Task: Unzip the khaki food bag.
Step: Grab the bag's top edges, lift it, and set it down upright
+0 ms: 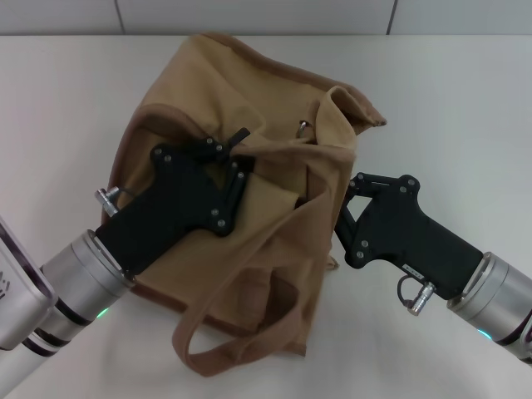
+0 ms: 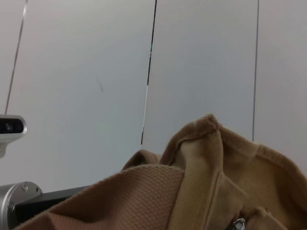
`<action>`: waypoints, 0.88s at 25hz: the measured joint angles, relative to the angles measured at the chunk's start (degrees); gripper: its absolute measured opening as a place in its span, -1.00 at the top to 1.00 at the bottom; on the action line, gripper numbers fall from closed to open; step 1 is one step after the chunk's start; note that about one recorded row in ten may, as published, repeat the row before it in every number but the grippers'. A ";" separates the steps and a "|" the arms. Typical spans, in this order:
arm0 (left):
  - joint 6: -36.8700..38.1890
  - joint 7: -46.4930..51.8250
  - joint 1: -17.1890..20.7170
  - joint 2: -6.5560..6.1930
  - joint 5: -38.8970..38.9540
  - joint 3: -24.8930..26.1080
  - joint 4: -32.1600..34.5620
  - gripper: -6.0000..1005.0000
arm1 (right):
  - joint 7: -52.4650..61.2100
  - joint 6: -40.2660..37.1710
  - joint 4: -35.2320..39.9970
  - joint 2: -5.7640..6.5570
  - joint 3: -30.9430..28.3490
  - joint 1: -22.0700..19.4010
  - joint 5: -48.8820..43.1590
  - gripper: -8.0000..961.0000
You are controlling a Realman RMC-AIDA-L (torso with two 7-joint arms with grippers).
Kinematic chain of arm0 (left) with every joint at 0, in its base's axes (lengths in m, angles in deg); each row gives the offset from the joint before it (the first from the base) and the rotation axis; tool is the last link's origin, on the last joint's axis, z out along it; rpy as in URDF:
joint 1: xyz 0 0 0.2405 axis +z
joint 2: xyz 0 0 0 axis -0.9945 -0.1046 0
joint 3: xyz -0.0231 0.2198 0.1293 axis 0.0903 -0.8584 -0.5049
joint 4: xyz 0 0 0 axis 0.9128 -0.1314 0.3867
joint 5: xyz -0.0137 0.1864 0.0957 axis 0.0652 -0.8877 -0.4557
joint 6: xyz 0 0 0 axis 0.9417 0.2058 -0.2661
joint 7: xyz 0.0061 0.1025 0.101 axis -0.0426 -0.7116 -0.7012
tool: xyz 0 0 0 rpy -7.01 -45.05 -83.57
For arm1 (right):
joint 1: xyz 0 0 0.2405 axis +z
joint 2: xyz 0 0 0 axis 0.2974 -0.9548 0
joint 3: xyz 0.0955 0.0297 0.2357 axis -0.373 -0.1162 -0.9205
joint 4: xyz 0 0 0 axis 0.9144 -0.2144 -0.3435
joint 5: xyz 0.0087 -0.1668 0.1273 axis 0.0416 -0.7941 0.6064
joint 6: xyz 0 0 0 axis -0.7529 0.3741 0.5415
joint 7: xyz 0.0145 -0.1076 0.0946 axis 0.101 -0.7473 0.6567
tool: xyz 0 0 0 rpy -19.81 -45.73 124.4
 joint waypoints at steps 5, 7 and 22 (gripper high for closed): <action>0.25 -0.03 0.07 0.00 -0.02 0.00 -0.08 0.84 | -0.02 0.00 0.03 0.00 -0.01 0.01 0.00 0.86; 0.33 -0.03 0.13 0.00 -0.04 0.00 -0.10 0.83 | -0.03 0.00 0.03 0.00 -0.02 0.02 0.00 0.92; 2.83 -0.50 1.03 0.00 0.03 4.29 -2.64 0.82 | -0.05 2.03 0.15 0.00 -0.44 -0.31 -0.12 0.95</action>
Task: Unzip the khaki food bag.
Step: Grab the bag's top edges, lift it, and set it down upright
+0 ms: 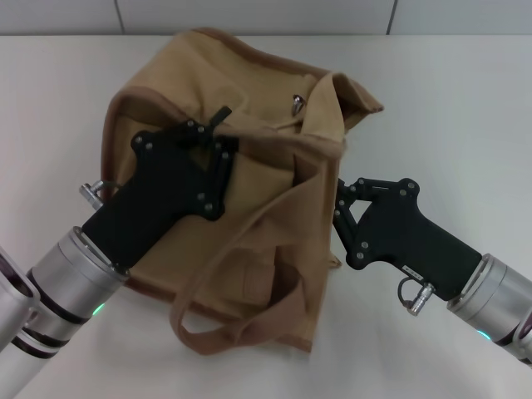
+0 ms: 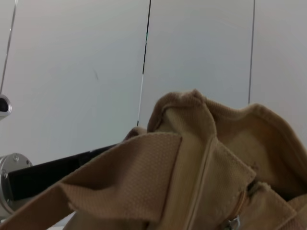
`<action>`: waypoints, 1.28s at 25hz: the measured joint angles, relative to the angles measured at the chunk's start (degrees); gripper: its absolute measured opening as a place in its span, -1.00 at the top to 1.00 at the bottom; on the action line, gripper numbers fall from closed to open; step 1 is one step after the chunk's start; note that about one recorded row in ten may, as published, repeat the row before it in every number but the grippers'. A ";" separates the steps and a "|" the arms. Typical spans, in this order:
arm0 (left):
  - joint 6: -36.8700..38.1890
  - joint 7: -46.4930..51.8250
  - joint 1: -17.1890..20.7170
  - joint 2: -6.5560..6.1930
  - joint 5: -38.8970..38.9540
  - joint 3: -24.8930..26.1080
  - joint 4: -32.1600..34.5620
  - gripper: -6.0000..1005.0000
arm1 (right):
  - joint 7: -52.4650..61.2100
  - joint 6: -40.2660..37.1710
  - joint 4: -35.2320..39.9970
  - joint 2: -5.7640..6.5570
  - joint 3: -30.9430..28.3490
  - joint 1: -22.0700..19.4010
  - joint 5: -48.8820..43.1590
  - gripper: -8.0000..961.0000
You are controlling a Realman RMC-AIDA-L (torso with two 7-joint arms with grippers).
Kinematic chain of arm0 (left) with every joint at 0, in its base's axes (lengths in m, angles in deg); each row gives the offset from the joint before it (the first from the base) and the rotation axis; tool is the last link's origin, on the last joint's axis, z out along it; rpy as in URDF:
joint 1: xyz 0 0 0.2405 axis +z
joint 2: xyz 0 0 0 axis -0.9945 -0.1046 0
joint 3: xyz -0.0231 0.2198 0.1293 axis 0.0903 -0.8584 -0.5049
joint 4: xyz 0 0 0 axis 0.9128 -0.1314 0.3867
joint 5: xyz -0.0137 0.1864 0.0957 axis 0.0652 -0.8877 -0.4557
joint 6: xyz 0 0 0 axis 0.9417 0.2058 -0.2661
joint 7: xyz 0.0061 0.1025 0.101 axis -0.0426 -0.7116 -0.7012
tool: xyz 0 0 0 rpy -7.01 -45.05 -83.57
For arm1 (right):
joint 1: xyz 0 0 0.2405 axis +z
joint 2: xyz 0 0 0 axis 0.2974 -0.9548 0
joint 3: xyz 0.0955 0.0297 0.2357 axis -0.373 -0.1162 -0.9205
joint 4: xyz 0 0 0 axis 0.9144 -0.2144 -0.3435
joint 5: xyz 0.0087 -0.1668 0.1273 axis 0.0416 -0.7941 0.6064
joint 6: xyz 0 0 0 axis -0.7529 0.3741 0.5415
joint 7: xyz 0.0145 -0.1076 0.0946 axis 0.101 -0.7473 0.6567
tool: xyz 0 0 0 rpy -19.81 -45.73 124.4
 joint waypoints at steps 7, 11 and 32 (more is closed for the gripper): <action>-0.30 -0.02 1.02 0.00 0.16 4.78 -2.50 0.82 | 0.00 0.04 0.19 0.00 0.00 -0.12 0.10 0.93; 0.36 0.31 2.16 0.00 0.21 7.68 -2.94 0.81 | 0.00 0.07 0.36 0.00 0.00 -0.17 0.12 0.92; 4.19 7.35 8.46 -0.24 0.44 22.14 -3.14 0.79 | -1.48 0.21 1.55 0.00 0.00 -3.10 -0.09 0.88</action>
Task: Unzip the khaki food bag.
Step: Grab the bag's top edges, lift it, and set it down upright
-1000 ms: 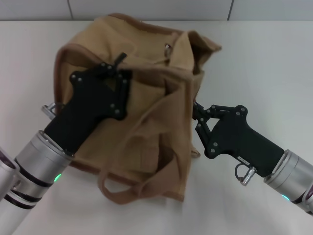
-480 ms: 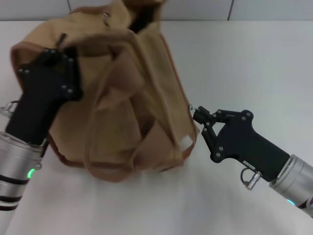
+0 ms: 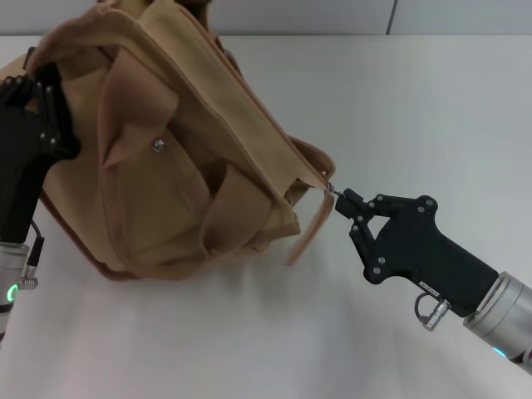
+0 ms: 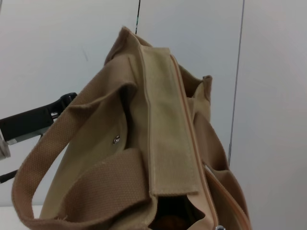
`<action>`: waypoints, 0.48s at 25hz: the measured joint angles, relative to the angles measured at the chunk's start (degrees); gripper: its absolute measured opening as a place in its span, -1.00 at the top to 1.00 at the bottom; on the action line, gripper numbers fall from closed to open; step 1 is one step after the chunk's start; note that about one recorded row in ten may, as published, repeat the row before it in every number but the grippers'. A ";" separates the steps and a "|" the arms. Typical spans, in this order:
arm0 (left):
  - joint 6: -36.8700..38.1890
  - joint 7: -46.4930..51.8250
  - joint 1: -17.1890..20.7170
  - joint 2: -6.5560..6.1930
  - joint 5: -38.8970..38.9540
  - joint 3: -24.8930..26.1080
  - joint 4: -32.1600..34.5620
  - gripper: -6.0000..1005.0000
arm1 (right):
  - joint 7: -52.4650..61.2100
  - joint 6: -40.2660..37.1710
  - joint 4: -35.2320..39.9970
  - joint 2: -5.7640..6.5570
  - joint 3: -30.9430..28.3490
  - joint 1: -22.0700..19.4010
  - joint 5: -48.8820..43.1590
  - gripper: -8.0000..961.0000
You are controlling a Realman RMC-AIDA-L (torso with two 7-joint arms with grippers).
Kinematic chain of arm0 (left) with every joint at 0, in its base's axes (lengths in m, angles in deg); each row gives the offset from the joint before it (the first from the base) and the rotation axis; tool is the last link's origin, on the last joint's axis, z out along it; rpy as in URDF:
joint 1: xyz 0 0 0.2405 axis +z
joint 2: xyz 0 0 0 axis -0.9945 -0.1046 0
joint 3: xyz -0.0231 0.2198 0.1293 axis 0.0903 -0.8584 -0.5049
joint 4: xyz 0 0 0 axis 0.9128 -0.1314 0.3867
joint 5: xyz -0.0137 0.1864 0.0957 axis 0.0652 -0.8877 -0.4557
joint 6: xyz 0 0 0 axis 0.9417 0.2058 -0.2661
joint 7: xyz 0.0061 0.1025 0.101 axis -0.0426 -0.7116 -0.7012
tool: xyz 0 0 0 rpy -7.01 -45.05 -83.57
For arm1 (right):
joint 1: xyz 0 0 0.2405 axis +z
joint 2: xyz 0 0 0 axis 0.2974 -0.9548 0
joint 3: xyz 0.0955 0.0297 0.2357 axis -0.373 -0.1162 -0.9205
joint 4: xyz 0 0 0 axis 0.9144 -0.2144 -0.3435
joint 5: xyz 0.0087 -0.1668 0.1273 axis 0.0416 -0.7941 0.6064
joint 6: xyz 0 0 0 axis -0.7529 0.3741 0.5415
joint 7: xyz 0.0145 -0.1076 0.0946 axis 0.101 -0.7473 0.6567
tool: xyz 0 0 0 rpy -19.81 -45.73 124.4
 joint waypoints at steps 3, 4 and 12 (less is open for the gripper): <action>0.12 0.87 0.07 -0.01 0.00 0.13 0.52 0.79 | -0.01 0.03 -0.04 0.00 -0.07 -0.03 0.20 0.87; 0.10 1.05 0.07 0.01 0.00 0.13 0.66 0.79 | 0.09 0.04 -0.08 0.00 -0.11 -0.01 0.29 0.87; -0.07 1.91 0.31 0.09 -0.03 0.18 1.13 0.78 | 0.20 0.93 0.59 0.05 -1.77 -0.08 0.39 0.85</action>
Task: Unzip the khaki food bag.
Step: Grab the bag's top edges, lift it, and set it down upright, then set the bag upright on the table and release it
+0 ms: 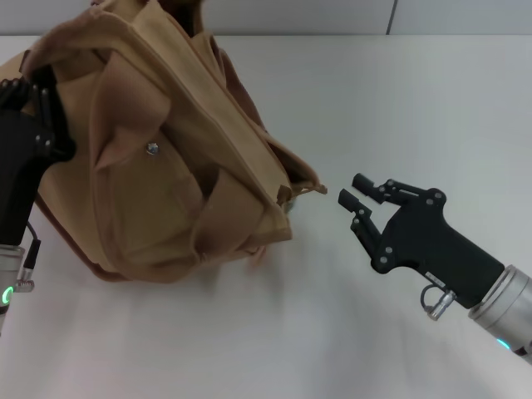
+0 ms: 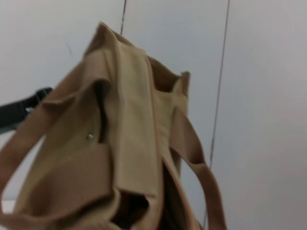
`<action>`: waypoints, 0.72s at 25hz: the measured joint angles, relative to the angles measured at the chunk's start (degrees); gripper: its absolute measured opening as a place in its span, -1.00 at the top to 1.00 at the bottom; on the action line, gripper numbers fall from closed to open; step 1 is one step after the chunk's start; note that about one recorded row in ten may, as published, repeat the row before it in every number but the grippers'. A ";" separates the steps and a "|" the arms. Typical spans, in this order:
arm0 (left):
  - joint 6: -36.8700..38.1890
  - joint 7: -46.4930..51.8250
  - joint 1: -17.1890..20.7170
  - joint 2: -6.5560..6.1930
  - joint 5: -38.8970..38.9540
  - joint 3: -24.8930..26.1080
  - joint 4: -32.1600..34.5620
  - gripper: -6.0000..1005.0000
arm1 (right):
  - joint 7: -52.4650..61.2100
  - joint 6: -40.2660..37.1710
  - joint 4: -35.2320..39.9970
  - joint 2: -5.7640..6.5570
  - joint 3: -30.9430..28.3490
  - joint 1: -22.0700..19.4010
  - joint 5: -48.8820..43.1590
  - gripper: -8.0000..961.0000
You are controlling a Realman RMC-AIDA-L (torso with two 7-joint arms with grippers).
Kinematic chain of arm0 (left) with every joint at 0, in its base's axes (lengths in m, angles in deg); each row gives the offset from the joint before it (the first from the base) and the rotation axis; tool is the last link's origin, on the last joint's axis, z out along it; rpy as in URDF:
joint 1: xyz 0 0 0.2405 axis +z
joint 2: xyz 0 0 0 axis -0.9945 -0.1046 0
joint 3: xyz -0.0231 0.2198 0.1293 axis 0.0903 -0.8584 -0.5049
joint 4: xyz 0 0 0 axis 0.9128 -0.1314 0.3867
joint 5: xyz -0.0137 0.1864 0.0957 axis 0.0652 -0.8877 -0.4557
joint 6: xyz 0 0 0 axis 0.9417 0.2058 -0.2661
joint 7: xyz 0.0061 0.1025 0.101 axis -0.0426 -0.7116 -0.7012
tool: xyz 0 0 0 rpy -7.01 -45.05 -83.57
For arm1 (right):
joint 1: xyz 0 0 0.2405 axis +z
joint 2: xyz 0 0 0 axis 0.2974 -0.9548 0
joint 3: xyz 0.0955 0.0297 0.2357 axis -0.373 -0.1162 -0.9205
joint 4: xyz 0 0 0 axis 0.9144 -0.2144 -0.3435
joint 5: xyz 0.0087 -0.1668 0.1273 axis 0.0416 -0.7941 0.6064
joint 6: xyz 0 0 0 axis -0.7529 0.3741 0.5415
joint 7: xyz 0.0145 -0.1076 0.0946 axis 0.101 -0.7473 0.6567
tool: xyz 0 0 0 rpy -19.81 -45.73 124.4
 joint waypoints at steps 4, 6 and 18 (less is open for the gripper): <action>0.09 3.22 0.18 -0.11 -0.01 1.34 0.54 0.78 | -0.05 2.11 0.78 0.03 -0.55 0.21 0.00 0.62; -0.05 4.99 0.18 -0.09 -0.01 2.09 1.13 0.78 | 0.04 3.36 0.73 0.03 -0.55 0.68 0.00 0.36; -0.55 7.39 -0.39 0.05 -0.10 2.74 1.76 0.77 | -0.02 13.06 -2.25 -0.03 -2.70 6.29 -0.19 0.20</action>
